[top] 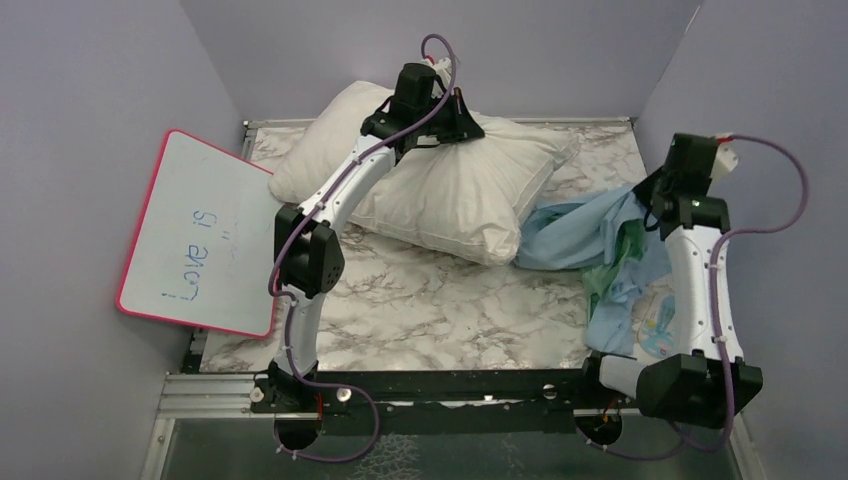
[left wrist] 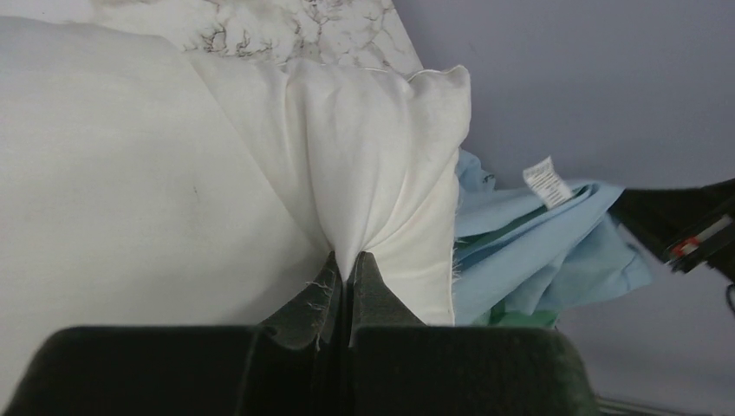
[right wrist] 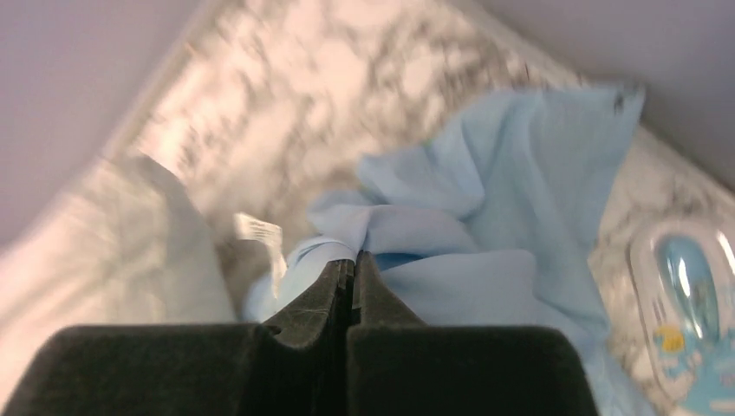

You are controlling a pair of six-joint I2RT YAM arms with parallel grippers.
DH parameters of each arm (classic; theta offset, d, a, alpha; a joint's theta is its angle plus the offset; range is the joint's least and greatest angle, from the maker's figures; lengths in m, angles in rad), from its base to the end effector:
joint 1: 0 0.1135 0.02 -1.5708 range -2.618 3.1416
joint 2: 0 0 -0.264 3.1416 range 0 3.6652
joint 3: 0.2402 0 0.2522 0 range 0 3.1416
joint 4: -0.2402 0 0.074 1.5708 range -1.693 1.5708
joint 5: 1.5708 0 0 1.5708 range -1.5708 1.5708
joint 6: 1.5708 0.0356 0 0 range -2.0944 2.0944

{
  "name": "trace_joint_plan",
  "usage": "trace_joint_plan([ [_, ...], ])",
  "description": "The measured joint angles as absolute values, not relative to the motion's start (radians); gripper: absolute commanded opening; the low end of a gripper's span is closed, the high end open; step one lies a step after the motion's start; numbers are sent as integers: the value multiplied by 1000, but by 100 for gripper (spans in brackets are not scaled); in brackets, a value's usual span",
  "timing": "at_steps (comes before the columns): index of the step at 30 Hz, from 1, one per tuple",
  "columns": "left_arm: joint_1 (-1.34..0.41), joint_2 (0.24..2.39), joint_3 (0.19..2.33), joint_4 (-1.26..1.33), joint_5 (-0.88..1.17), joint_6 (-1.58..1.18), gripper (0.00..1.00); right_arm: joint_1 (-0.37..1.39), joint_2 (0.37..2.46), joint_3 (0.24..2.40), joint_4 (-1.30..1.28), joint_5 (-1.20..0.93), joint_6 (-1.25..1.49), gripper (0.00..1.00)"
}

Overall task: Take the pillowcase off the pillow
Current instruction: Adjust the pillowcase at the center of the board.

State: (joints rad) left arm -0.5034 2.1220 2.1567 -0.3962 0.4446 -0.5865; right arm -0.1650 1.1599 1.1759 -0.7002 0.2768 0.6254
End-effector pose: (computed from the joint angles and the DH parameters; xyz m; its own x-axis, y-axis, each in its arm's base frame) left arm 0.4308 -0.2547 0.3693 -0.6941 -0.1881 -0.6949 0.4848 0.5914 -0.6444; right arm 0.2375 -0.0494 0.3510 -0.2907 0.6193 -0.7294 0.6625 0.6803 0.3136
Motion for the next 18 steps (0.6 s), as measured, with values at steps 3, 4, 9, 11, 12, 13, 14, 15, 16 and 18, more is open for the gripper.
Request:
trace_joint_plan([
  [3, -504, 2106, 2122, -382, 455, -587, 0, -205, 1218, 1372, -701, 268, 574, 1],
  [4, -504, 2100, 2109, -377, 457, -587, 0, -205, 1221, 1409, -699, 276, 566, 1],
  [9, -505, 2078, 2052, -350, 473, -586, 0, -205, 1137, 1291, -675, 309, 537, 11],
  [11, -506, 2074, 2036, -337, 484, -586, 0, -205, 1090, 1162, -675, 305, 533, 24],
  [12, -507, 2072, 2027, -333, 489, -585, 0, -205, 1073, 1100, -677, 294, 532, 31],
  [13, -508, 2070, 2020, -329, 491, -585, 0, -205, 1062, 1043, -679, 282, 529, 38],
  [14, -512, 2066, 2010, -325, 491, -582, 0, -205, 1057, 995, -684, 266, 524, 52],
  [15, -514, 2064, 2003, -322, 492, -580, 0, -205, 1059, 950, -691, 245, 514, 62],
  [16, -519, 2062, 1993, -318, 492, -577, 0, -205, 1063, 932, -695, 236, 519, 66],
  [18, -526, 2062, 1978, -313, 492, -572, 0, -205, 1079, 918, -709, 204, 496, 76],
])
